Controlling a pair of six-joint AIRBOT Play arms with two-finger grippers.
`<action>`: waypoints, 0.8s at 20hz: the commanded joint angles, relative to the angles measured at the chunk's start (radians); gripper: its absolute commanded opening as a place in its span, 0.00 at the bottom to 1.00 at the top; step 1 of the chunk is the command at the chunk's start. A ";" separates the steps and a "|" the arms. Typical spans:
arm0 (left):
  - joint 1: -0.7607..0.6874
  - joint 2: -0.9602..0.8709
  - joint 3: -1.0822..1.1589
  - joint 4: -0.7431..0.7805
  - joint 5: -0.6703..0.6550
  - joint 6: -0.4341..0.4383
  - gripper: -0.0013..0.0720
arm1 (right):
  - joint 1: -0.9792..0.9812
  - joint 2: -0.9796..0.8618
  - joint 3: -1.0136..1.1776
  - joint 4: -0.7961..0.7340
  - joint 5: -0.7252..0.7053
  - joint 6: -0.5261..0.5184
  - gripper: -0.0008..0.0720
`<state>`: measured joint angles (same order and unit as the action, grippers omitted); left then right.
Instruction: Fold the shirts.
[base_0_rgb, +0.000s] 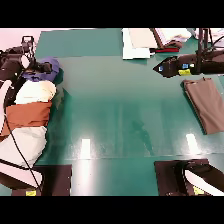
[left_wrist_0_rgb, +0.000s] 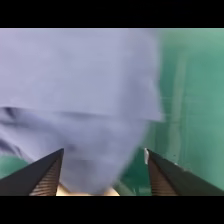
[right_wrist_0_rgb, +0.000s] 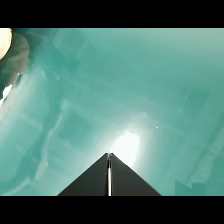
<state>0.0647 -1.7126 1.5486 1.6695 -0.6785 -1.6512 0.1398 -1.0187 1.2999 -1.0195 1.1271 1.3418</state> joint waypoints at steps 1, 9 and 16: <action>0.044 -0.084 0.001 0.003 0.117 -0.001 0.85 | 0.000 0.000 0.001 0.000 0.044 0.000 0.04; 0.044 -0.063 0.097 -0.009 0.025 -0.001 0.05 | 0.000 0.008 0.003 0.000 -0.003 0.000 0.04; -0.037 0.331 0.291 -0.009 -0.011 0.073 0.05 | 0.000 0.009 0.243 -0.006 -0.109 0.000 0.04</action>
<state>0.0696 -1.5322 1.7737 1.6611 -0.6548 -1.6325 0.1398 -1.0107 1.4467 -1.0225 1.0767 1.3422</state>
